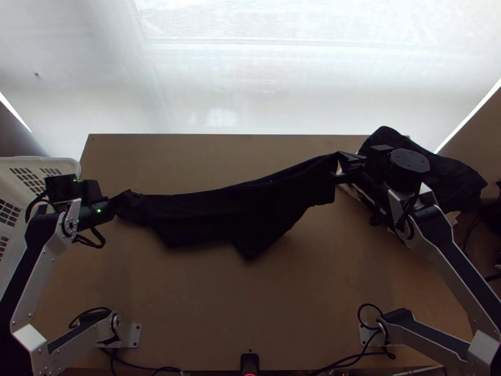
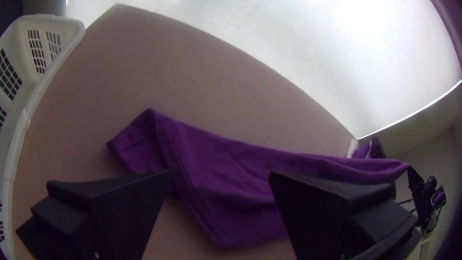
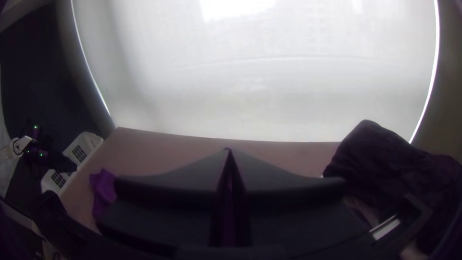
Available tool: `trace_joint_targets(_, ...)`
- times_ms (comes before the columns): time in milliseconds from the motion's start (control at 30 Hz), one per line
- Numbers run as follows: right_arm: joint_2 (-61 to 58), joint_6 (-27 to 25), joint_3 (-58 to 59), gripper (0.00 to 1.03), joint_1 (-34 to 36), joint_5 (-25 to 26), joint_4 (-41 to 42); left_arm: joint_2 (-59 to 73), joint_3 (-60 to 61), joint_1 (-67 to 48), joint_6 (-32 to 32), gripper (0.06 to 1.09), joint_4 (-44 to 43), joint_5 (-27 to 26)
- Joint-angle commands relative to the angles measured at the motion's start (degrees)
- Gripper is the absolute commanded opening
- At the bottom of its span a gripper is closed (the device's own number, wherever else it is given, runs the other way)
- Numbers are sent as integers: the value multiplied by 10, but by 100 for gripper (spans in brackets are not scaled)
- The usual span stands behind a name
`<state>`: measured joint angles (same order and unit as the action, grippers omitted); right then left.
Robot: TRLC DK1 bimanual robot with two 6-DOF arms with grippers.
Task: Fold the t-shirt
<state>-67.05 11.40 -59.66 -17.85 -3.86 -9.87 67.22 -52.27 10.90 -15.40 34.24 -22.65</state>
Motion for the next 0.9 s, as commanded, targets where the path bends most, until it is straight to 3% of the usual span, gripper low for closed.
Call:
trace_joint_targets(0,12,4,10,3,4,1,-7,70,-8,-7,46,105,76,21)
trace_joint_targets(633,0,-9,11,3,-11,1,2,131,9,-11,70,104,-48,27)
trace_joint_targets(867,-1,-14,11,3,-11,2,3,191,-12,-21,80,104,-49,28)
